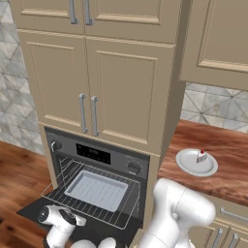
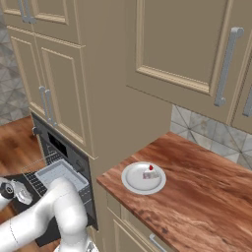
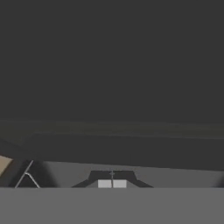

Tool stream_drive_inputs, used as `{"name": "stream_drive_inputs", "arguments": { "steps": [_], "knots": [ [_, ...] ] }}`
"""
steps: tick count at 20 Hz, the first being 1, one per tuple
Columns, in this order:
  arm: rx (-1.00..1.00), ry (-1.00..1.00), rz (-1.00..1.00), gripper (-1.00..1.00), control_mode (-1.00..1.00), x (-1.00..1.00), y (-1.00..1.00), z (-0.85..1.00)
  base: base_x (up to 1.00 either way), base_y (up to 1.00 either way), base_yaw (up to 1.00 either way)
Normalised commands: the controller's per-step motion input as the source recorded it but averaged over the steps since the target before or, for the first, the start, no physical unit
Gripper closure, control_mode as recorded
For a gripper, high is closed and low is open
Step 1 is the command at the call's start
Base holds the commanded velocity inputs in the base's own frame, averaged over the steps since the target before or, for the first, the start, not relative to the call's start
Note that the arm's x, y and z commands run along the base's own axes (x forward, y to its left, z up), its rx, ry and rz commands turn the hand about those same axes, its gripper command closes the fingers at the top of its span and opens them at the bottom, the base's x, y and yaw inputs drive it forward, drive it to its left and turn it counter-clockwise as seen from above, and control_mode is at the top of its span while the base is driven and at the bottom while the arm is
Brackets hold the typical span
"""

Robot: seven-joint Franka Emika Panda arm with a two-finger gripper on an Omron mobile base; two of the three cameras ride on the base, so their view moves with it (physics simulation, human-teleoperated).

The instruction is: Take the baked cake out of the oven and place it on the plate for cooling. Then close the oven door.

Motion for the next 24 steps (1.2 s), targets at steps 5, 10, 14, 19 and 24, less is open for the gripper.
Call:
{"name": "stream_drive_inputs", "arguments": {
  "steps": [5, 10, 14, 19, 24],
  "knots": [
    [0.03, 0.00, 0.00, 1.00, -1.00, 0.44, 0.03, -0.35, 0.00, 0.00, 0.00],
    [0.00, 0.00, 0.00, 1.00, -1.00, 0.30, 0.12, -0.47, 0.00, 0.00, 0.00],
    [0.00, 0.00, 0.00, 1.00, -1.00, 0.19, 0.20, -0.43, 0.00, 0.00, 0.00],
    [0.00, 0.00, 0.00, 1.00, -1.00, 0.19, 0.18, -0.38, 0.00, 0.00, 0.00],
    [0.00, 0.00, 0.03, 1.00, -1.00, 0.04, 0.12, -0.57, 0.00, 0.00, 0.00]
  ]
}}
